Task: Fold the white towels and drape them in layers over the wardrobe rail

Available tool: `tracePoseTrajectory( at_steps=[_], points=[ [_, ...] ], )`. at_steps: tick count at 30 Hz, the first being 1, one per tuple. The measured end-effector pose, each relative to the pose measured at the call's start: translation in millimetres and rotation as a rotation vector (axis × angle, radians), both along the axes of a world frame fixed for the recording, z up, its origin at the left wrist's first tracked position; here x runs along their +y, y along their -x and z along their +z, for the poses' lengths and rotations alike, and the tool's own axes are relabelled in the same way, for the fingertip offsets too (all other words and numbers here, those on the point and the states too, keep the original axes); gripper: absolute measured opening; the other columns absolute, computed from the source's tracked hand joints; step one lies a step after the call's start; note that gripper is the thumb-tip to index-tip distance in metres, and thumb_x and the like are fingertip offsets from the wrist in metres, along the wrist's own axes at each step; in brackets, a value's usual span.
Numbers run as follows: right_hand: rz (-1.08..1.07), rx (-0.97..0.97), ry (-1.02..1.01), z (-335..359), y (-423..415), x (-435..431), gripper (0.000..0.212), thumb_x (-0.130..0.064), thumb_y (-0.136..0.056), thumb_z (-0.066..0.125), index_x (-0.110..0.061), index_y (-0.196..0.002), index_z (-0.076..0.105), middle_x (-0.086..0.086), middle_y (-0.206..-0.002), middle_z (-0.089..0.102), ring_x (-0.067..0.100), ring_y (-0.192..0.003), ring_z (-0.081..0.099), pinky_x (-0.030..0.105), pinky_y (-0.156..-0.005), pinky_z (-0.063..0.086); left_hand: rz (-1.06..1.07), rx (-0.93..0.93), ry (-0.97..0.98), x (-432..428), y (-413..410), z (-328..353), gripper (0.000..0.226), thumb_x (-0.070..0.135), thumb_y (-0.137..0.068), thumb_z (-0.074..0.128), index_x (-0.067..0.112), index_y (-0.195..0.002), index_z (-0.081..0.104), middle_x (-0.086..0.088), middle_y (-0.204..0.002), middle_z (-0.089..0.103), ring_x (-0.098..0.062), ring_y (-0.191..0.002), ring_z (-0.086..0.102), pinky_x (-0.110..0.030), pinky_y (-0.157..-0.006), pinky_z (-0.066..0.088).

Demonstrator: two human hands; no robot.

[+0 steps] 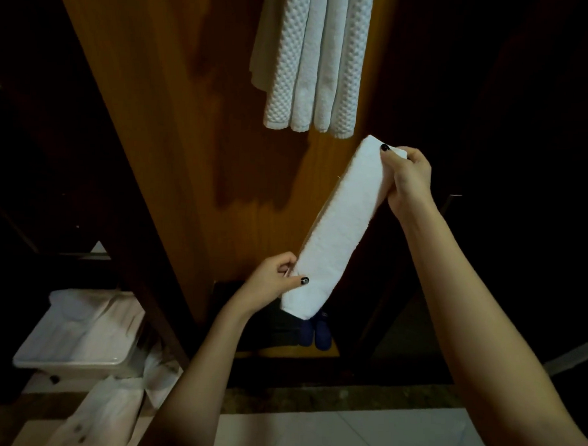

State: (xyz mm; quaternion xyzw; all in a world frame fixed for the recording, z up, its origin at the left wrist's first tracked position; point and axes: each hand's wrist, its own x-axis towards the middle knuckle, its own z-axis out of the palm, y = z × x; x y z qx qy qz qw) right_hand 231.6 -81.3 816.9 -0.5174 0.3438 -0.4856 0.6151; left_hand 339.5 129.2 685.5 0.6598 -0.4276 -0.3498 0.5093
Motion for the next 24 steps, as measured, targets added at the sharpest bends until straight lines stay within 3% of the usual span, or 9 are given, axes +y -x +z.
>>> tracePoseTrajectory(
  at_steps=[2,7,9,12,15,17,20,22,24],
  points=[
    [-0.056,-0.009,-0.052,-9.0,3.0,-7.0,0.014,-0.008,-0.088,0.065,-0.015,-0.087,0.053,0.005,-0.093,0.060,0.015,-0.083,0.059,0.026,-0.065,0.050,0.031,0.044,0.014,4.3,-2.3,-3.3,0.006,0.010,-0.092,0.063,0.013,-0.093,0.058,-0.001,-0.092,0.067,-0.007,-0.081,0.065,-0.022,-0.070,0.048],
    [-0.185,0.006,-0.170,-39.6,11.0,-14.6,0.015,-0.010,-0.091,0.063,-0.013,-0.101,0.052,0.002,-0.097,0.059,0.016,-0.093,0.060,0.028,-0.079,0.053,0.018,0.102,0.054,14.0,-11.4,-1.7,0.026,0.014,-0.098,0.055,0.036,-0.111,0.058,0.005,-0.107,0.068,-0.008,-0.093,0.067,-0.021,-0.073,0.050],
    [-0.211,0.019,-0.215,-53.6,13.5,-14.7,0.017,-0.010,-0.092,0.063,-0.013,-0.104,0.051,0.001,-0.098,0.059,0.018,-0.099,0.060,0.031,-0.087,0.053,-0.021,0.068,0.064,17.2,-16.7,-2.6,0.027,0.011,-0.098,0.052,0.034,-0.109,0.062,0.012,-0.116,0.063,-0.003,-0.101,0.061,-0.016,-0.079,0.048],
    [-0.243,0.036,-0.278,-72.8,16.9,-14.2,0.016,-0.009,-0.091,0.062,-0.014,-0.101,0.051,0.004,-0.105,0.060,0.022,-0.106,0.060,0.036,-0.093,0.052,-0.015,0.097,0.051,22.8,-25.2,-4.3,0.030,0.004,-0.099,0.047,0.025,-0.099,0.069,0.015,-0.112,0.062,-0.003,-0.100,0.058,-0.011,-0.077,0.044],
    [-0.267,0.096,-0.278,-86.7,18.9,-14.4,0.017,-0.010,-0.091,0.063,-0.012,-0.104,0.051,0.010,-0.118,0.059,0.023,-0.110,0.058,0.039,-0.097,0.050,-0.086,0.126,-0.161,23.0,-40.7,3.0,0.032,0.004,-0.101,0.043,0.016,-0.100,0.072,0.009,-0.114,0.058,-0.012,-0.100,0.056,-0.014,-0.071,0.048],
    [-0.279,0.140,-0.254,-93.2,19.2,-14.2,0.016,-0.010,-0.091,0.062,-0.012,-0.101,0.051,0.009,-0.116,0.059,0.024,-0.110,0.057,0.039,-0.097,0.050,-0.154,0.162,-0.249,21.0,-53.9,12.1,0.022,0.008,-0.099,0.049,0.014,-0.110,0.067,0.004,-0.119,0.054,-0.014,-0.100,0.055,-0.017,-0.069,0.050],
    [-0.319,0.234,-0.135,-97.8,23.0,-11.0,0.013,-0.011,-0.092,0.061,-0.017,-0.091,0.049,0.004,-0.102,0.055,0.024,-0.101,0.056,0.031,-0.077,0.050,-0.164,0.153,-0.244,15.8,-75.9,26.0,0.025,0.005,-0.092,0.059,0.014,-0.115,0.064,0.004,-0.122,0.051,-0.015,-0.104,0.054,-0.020,-0.073,0.052],
    [-0.295,0.320,0.014,-98.0,29.6,-7.3,0.014,-0.010,-0.094,0.059,-0.017,-0.105,0.054,0.004,-0.108,0.056,0.021,-0.099,0.057,0.031,-0.074,0.052,-0.108,0.156,-0.189,12.4,-90.5,33.8,0.026,0.000,-0.090,0.061,0.016,-0.109,0.068,0.006,-0.124,0.051,-0.016,-0.113,0.052,-0.024,-0.082,0.053],
    [-0.188,0.336,0.119,-92.7,34.8,-7.1,0.028,-0.008,-0.094,0.056,-0.018,-0.121,0.058,0.005,-0.115,0.060,0.018,-0.097,0.062,0.032,-0.076,0.057,-0.026,0.190,-0.125,8.2,-106.1,42.0,0.022,0.000,-0.090,0.061,0.015,-0.101,0.072,0.008,-0.124,0.052,-0.018,-0.119,0.048,-0.028,-0.088,0.051]
  ],
)
